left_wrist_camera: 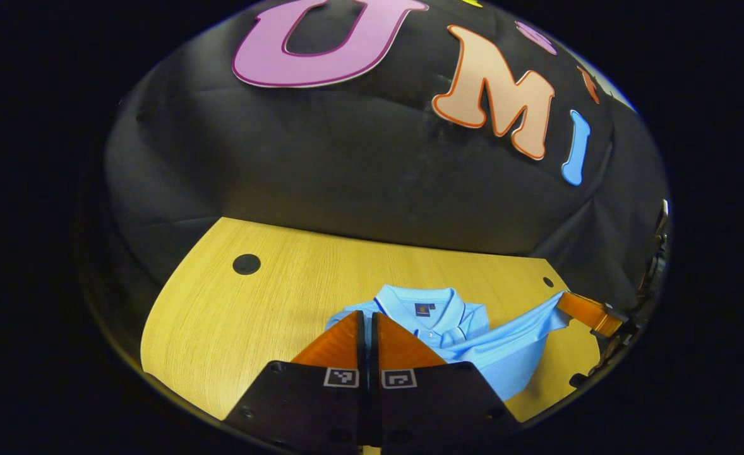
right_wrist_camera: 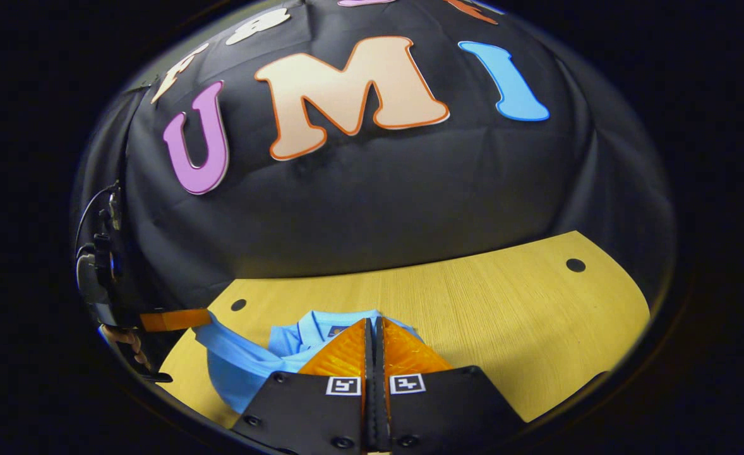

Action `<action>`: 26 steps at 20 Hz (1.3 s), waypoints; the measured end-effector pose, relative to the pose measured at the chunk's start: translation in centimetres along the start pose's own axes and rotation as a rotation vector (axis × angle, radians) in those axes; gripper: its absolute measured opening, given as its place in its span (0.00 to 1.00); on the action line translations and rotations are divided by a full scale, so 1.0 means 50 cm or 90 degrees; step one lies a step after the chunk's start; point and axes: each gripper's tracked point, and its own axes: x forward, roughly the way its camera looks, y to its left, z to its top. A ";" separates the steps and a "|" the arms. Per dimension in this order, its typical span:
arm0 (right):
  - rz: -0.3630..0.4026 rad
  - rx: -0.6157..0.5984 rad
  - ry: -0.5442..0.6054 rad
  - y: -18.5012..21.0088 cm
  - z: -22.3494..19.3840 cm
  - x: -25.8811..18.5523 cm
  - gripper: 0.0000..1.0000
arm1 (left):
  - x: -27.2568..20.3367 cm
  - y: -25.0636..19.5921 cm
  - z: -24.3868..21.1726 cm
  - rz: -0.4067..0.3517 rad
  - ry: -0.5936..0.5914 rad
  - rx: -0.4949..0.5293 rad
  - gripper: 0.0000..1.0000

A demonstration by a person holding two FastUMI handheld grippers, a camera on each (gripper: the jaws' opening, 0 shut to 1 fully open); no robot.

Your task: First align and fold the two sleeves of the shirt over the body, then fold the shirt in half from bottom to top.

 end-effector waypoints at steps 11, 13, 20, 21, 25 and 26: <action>-0.081 -0.030 -0.090 -0.036 0.072 0.018 1.00 | 0.083 -0.002 0.005 -0.017 -0.007 0.062 1.00; -0.077 -0.053 -0.144 -0.009 0.119 -0.055 1.00 | 0.012 -0.038 0.053 -0.030 -0.064 0.066 0.96; -0.020 -0.113 -0.340 0.079 0.263 -0.412 0.98 | -0.351 -0.147 0.160 0.019 -0.274 0.120 0.95; -0.007 -0.116 -0.336 0.085 0.257 -0.456 0.95 | -0.401 -0.163 0.156 0.028 -0.288 0.123 0.95; 0.030 -0.121 -0.331 0.081 0.234 -0.605 0.98 | -0.539 -0.224 0.147 0.061 -0.361 0.132 0.95; 0.024 -0.131 -0.342 0.071 0.233 -0.638 0.94 | -0.567 -0.247 0.140 0.058 -0.375 0.129 0.95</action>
